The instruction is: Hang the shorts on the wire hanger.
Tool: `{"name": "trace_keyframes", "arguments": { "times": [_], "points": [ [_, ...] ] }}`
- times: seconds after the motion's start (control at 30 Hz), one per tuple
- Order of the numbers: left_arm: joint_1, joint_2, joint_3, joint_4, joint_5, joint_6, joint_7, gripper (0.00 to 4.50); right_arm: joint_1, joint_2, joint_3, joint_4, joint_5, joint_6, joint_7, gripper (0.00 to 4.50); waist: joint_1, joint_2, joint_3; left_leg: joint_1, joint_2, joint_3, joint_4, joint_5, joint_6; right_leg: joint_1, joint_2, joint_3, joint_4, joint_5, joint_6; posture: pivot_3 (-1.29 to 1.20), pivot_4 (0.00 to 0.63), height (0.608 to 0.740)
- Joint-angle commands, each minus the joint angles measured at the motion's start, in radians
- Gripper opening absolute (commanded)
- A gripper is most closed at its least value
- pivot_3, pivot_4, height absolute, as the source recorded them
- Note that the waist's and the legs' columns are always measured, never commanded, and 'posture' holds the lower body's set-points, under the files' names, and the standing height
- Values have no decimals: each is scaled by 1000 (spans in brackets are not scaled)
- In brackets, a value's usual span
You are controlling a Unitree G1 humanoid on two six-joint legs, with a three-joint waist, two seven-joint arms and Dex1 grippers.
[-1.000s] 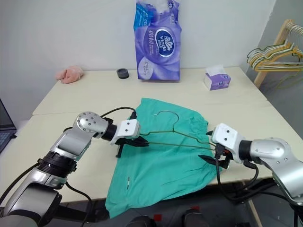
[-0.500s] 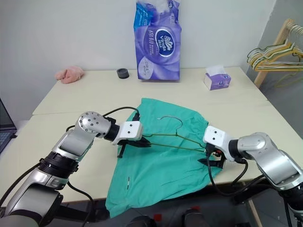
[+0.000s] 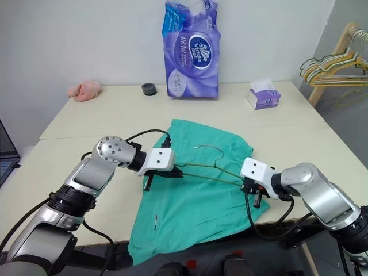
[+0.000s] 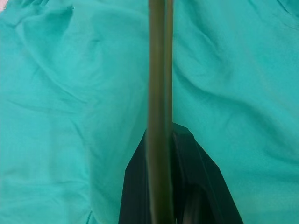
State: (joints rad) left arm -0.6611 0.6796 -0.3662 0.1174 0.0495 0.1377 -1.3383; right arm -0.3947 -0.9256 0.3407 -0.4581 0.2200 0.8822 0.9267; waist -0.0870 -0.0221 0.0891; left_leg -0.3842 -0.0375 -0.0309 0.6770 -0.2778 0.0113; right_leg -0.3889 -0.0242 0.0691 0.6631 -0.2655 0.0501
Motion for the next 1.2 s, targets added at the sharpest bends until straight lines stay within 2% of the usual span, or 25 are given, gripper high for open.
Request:
{"name": "trace_keyframes", "arguments": {
  "times": [0.03, 0.17, 0.3, 0.47, 0.67, 0.87, 1.07, 1.2],
  "points": [
    [-11, -14, 0, -30, 4, -27, 20, 0, -24, 1, -23, -11, -4, 12, -7, 56, 0, 0, 0, 0, 0, 0, 0, 0, 0, 0, 0, 0, 0, 0, 0, -144, 55, 740],
    [-5, -42, 21, -29, -25, 11, 36, 0, -23, 3, -28, -16, -2, 16, -6, 56, 0, 0, 0, 0, 0, 0, 0, 0, 0, 0, 0, 0, 0, 0, 0, -144, 56, 740],
    [-7, -57, 45, -20, -49, 29, 44, 961, -17, 0, -37, -22, 1, 18, -6, 0, 0, 0, 0, 0, 0, 0, 0, 0, 0, 0, 0, 0, 0, 0, 0, -144, 56, 740],
    [-33, -96, 162, 59, -145, 103, 113, 2490, 26, -28, -83, -36, 9, 13, -8, 0, 0, 0, 0, 0, 0, 0, 0, 0, 0, 0, 0, -1, 0, 0, 0, -160, 52, 740],
    [-79, -100, 294, 172, -239, 192, 180, 2490, 109, -52, -174, -63, 35, 38, -24, 0, -2, 0, 0, 0, 0, -1, 0, 0, 0, 0, 0, -1, 1, 0, 0, -164, 51, 740],
    [-99, -70, 354, 260, -297, 250, 163, 2490, 290, -57, -400, -100, 116, 134, -46, 0, 0, 0, 0, -1, -1, -2, 0, 0, -1, 0, 0, -2, 1, 0, 1, -172, 53, 740],
    [45, -16, 273, 51, -370, 304, -22, 2490, 543, 23, -718, -116, 219, 283, -59, 0, 0, 0, -1, -1, -1, -3, -1, -1, -2, 0, -1, -2, 0, 0, 1, -195, 59, 740],
    [60, -16, 262, 1, -407, 330, -57, 2490, 649, 84, -819, -148, 260, 344, -92, 0, 0, 0, -1, -2, -1, -5, 1, -1, -2, 0, -1, -4, 1, 0, 1, -211, 61, 740]
  ]
}}
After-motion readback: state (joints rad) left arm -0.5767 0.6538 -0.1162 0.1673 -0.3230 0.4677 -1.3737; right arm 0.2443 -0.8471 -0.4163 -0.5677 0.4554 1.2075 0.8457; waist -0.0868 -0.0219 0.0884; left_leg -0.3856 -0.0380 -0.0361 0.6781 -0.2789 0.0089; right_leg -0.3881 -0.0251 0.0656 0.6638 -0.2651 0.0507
